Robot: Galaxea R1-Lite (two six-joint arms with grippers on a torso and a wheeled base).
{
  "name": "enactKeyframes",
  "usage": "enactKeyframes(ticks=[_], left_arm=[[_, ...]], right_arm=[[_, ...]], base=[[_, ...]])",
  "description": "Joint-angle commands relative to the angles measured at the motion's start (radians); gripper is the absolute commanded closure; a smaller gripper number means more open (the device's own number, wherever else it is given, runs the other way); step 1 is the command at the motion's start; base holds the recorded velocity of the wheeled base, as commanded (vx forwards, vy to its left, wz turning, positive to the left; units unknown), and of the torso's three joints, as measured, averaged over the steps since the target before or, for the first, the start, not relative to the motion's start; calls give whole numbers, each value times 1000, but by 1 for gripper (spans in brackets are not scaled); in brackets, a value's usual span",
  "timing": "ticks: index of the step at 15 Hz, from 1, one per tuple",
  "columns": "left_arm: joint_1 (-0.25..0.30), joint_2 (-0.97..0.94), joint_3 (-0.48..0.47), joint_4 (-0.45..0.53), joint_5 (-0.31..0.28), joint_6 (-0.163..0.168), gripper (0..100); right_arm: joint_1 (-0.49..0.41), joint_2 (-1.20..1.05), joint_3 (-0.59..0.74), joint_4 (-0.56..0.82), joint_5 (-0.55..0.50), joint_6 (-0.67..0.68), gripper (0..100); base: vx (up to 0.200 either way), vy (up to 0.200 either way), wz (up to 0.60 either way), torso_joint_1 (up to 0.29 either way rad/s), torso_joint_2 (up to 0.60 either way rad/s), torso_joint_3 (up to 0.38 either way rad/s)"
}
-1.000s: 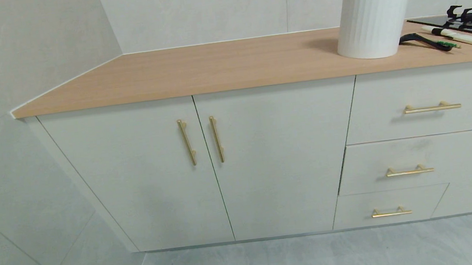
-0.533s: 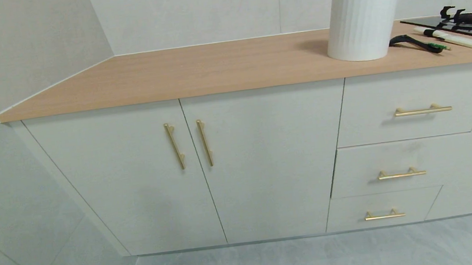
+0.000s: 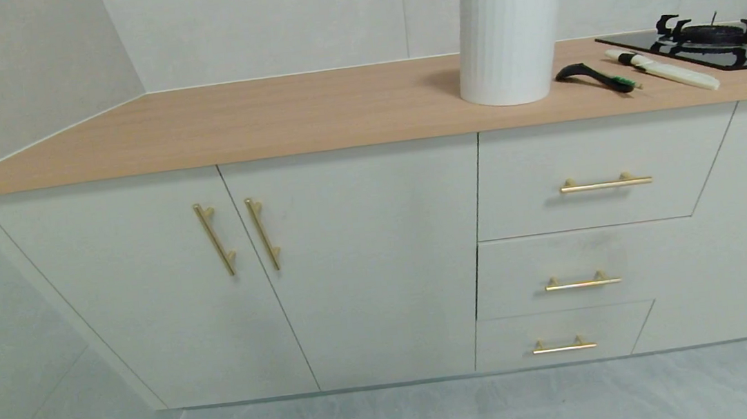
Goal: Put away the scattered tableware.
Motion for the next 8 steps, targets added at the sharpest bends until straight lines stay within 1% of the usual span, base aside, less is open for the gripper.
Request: enactKeyframes(ticks=[1,2,6,8], left_arm=[[1,1,0,0,1,-2,0],[1,1,0,0,1,-2,0],[1,1,0,0,1,-2,0],[1,1,0,0,1,-2,0]], right_arm=[[0,2,0,0,0,-1,0],[0,2,0,0,0,-1,0],[0,2,0,0,0,-1,0],[0,2,0,0,0,-1,0]], base=[[0,-200,0,2,2,-2],[0,-200,0,2,7,7],[0,0,0,0,0,0],[200,0,0,2,0,7]])
